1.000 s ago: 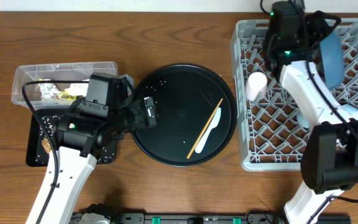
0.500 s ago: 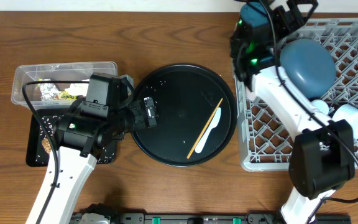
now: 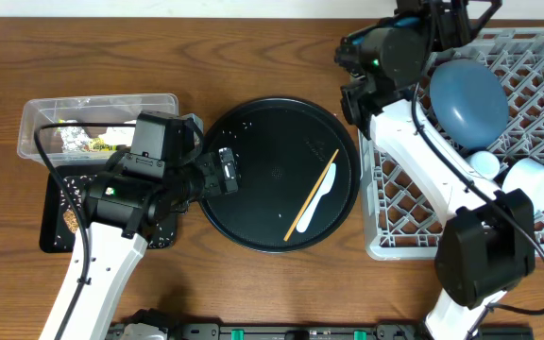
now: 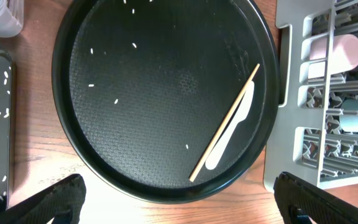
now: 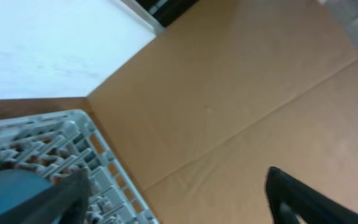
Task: Sort waste into correct bins and load items into the dishwasher rack
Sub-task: 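Lower the blue plate upright into the rack's back slots, then release the plate and move the right gripper back to the tray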
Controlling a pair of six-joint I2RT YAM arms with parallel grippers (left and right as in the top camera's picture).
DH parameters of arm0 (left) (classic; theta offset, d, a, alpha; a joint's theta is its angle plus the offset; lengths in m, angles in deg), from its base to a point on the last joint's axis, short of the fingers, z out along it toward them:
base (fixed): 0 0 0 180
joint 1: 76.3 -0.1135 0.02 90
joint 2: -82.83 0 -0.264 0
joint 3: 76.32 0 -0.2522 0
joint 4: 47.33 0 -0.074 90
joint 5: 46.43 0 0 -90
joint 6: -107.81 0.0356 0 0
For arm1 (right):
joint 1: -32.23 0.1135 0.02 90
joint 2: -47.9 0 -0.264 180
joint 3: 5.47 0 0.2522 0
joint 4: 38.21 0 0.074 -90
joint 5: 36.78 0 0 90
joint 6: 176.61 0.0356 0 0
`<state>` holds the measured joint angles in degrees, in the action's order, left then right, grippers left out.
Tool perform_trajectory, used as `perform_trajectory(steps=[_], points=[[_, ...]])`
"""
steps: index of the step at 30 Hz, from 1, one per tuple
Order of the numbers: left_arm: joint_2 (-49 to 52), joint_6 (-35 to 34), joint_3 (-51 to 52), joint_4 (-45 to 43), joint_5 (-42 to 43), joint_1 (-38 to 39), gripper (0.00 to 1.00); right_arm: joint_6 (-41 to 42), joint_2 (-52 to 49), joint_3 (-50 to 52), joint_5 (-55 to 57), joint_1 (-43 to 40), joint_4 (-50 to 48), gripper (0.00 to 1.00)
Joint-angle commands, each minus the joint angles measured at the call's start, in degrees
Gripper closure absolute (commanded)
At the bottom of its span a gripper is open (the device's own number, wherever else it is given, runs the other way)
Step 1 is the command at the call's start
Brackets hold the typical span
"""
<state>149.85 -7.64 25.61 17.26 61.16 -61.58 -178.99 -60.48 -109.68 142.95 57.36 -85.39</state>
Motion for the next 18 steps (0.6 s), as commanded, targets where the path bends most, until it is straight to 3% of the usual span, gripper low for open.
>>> perform_trajectory(steps=[1,18], points=[[0.1,0.6,0.1,0.1,-0.7,-0.2,0.02,-3.1,3.3,-2.1,1.1,0.8,-0.4,0.11],[0.1,0.6,0.1,0.1,-0.7,-0.2,0.02,-3.4,13.6,-2.4,1.0,1.2,-0.3,0.06]])
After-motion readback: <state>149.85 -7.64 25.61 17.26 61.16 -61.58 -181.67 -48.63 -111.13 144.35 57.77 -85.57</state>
